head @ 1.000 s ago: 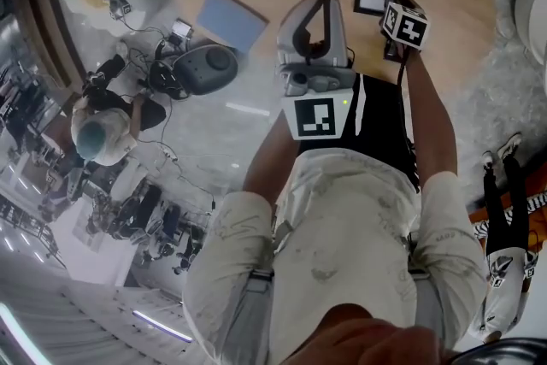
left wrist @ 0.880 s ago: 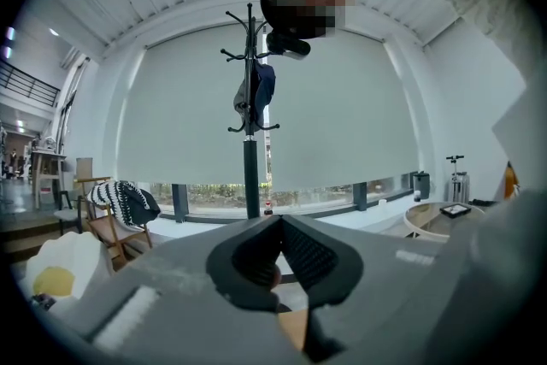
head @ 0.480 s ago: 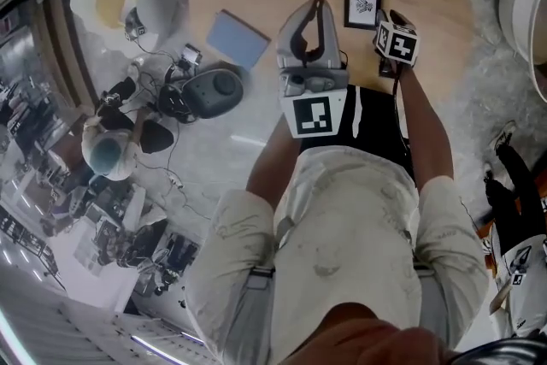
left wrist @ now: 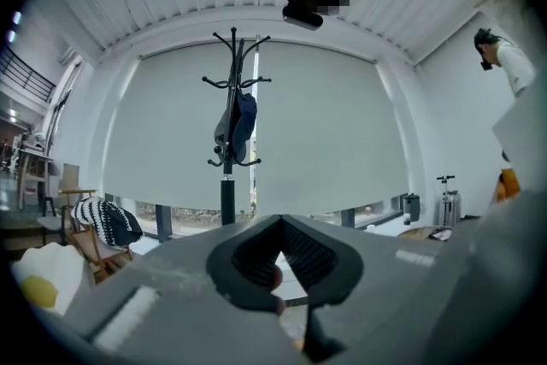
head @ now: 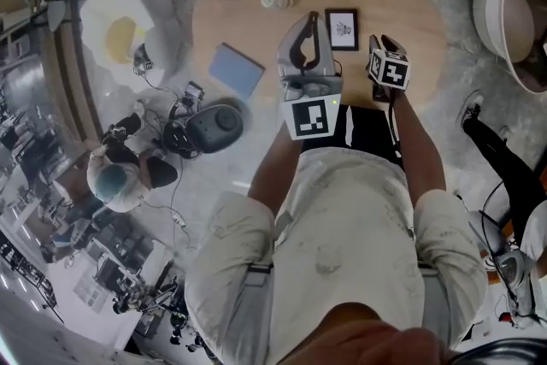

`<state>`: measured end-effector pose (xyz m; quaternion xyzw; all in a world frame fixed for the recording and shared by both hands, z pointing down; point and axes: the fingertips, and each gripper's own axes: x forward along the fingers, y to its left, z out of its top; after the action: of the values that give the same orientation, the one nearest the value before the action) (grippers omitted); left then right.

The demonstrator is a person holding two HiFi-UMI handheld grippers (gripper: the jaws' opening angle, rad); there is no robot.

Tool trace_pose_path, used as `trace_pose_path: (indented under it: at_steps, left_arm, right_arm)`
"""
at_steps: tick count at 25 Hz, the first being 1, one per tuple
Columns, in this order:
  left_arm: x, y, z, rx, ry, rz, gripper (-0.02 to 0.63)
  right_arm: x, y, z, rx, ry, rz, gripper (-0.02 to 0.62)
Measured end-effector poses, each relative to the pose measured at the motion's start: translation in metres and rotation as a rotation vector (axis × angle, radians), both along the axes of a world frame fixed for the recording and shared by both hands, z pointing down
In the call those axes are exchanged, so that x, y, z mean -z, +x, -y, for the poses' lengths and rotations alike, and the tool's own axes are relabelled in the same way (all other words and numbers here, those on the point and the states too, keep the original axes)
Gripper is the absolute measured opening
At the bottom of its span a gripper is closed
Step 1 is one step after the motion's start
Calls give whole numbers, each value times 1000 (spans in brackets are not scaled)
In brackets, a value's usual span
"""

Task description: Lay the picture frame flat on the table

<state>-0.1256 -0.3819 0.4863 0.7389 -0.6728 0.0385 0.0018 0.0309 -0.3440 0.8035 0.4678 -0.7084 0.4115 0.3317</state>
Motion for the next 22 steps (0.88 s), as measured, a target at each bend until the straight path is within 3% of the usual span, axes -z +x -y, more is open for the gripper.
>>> trace_pose_path:
  at_steps: [7, 22]
  left_arm:
    - [19, 23, -10, -30, -17, -23, 5]
    - [61, 83, 1, -128, 33, -45, 5]
  right_arm:
    - [46, 36, -8, -77, 86, 23, 115]
    - [178, 125, 13, -248, 388, 56, 115]
